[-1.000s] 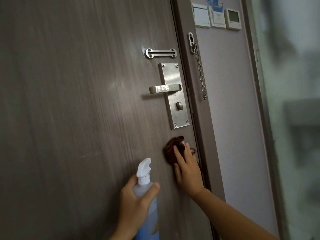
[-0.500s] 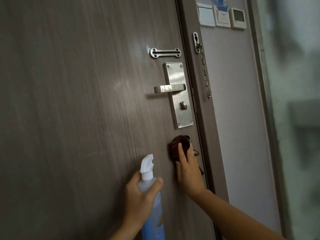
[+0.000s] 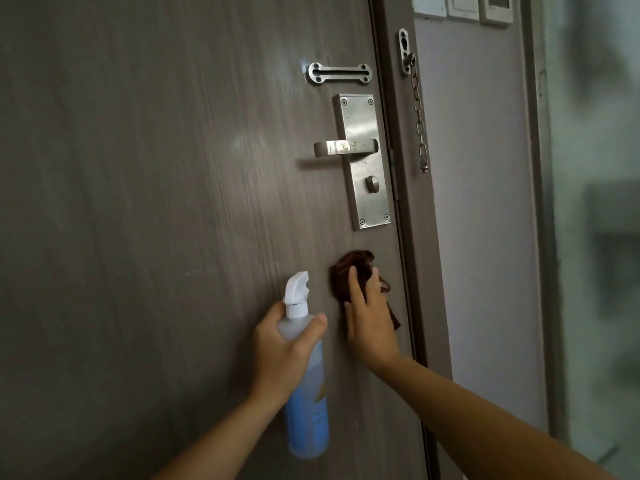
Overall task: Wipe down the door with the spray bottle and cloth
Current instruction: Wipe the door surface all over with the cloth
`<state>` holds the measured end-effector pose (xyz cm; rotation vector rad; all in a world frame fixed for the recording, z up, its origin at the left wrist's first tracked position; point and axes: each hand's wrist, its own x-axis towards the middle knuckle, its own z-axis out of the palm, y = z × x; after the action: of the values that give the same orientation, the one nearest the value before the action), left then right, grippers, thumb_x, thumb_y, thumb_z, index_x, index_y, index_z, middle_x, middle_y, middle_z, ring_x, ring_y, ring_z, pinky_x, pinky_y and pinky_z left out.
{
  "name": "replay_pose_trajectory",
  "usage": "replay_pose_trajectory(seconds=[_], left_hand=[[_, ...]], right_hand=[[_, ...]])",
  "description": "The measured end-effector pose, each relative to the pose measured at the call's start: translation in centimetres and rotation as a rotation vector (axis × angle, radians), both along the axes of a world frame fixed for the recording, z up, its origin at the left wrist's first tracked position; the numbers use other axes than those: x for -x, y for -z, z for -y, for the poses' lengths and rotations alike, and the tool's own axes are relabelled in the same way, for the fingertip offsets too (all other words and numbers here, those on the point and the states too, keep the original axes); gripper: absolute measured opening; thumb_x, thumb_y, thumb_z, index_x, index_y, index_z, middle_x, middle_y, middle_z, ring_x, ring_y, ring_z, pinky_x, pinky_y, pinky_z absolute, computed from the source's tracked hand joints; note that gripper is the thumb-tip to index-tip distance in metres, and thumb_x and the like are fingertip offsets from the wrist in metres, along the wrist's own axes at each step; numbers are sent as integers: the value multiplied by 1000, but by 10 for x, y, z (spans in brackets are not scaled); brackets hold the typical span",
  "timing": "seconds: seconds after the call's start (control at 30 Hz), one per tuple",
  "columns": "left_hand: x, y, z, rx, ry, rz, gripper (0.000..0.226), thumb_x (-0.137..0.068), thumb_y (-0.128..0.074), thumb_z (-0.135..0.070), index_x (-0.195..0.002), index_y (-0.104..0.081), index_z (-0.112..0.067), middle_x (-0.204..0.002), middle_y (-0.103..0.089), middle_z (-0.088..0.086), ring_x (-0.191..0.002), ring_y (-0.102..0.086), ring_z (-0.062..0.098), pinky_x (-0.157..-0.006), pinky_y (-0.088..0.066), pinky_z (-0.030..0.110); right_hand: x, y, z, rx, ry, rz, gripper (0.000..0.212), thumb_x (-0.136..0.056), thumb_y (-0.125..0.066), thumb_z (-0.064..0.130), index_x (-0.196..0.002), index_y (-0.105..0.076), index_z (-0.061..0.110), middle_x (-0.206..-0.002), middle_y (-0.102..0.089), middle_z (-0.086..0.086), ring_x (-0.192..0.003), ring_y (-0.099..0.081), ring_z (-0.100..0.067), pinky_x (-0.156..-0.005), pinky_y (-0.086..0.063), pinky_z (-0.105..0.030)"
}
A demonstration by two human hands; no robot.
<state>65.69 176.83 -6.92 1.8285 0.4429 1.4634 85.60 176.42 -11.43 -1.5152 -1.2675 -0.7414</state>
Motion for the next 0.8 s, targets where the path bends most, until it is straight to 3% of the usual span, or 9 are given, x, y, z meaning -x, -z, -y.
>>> replay_pose_trajectory(seconds=[0.1,0.17,0.23,0.37,0.5,0.57,0.73,0.8], left_hand=[[1,-1,3,7,5,27,37,-72,-79,-47,-89,-72,-15,-77,-72,12,-75,-71,38,-69,-59,55],[2,-3,5,6,1,24,37,-71,-79,-47,-87,-71,-15,-75,-72,12,-74,-71,38,-68,-58,54],[4,-5,7,8,9,21,37,-71,-79,-47,-87,-71,-14,-74,-71,12,-70,-72,33,-67,-58,53],[13,-11,8,3,3,34,38,-70,-79,-47,-85,-70,-13,-74,-71,13,-66,-69,25,-66,-58,49],[21,-16,5,9,-14,50,37,-71,-79,-46,-86,-70,-14,-76,-72,13,-73,-71,39,-68,-59,54],[23,-17,6,9,-20,42,34,-72,-79,-45,-87,-71,-16,-76,-72,11,-74,-72,37,-69,-59,54],[42,-20,8,35,-46,73,37,-70,-81,-43,-85,-69,-11,-74,-69,14,-65,-65,16,-64,-55,40],[56,-21,6,44,-54,80,38,-70,-81,-43,-84,-68,-9,-72,-68,15,-64,-63,16,-63,-53,40]], right_hand=[[-20,-7,8,37,47,27,68,-106,-35,35,-164,1,29,-169,-8,-20,-152,-24,-43,-116,-37,-50],[-26,-21,7,2,92,-184,68,-108,-38,31,-164,0,29,-170,-7,-19,-153,-22,-42,-119,-36,-53],[-23,-35,4,-65,122,-439,67,-109,-39,30,-164,0,28,-171,-6,-16,-155,-17,-40,-124,-27,-52],[3,-43,-5,-192,114,-591,64,-110,-39,28,-165,-6,25,-170,-6,-19,-156,-11,-39,-126,-19,-50],[37,-29,-17,-213,63,-440,66,-108,-41,20,-165,-7,17,-168,-7,-25,-158,-2,-37,-125,-14,-49],[49,-23,-22,-201,12,-407,68,-108,-41,17,-165,-4,16,-168,-3,-28,-158,4,-37,-125,-9,-47],[67,-39,-27,-252,-8,-567,65,-107,-41,11,-163,-9,7,-166,0,-32,-156,4,-42,-126,-5,-48],[74,-46,-29,-271,4,-582,64,-107,-40,10,-163,-10,6,-166,1,-31,-156,4,-42,-125,-5,-46]])
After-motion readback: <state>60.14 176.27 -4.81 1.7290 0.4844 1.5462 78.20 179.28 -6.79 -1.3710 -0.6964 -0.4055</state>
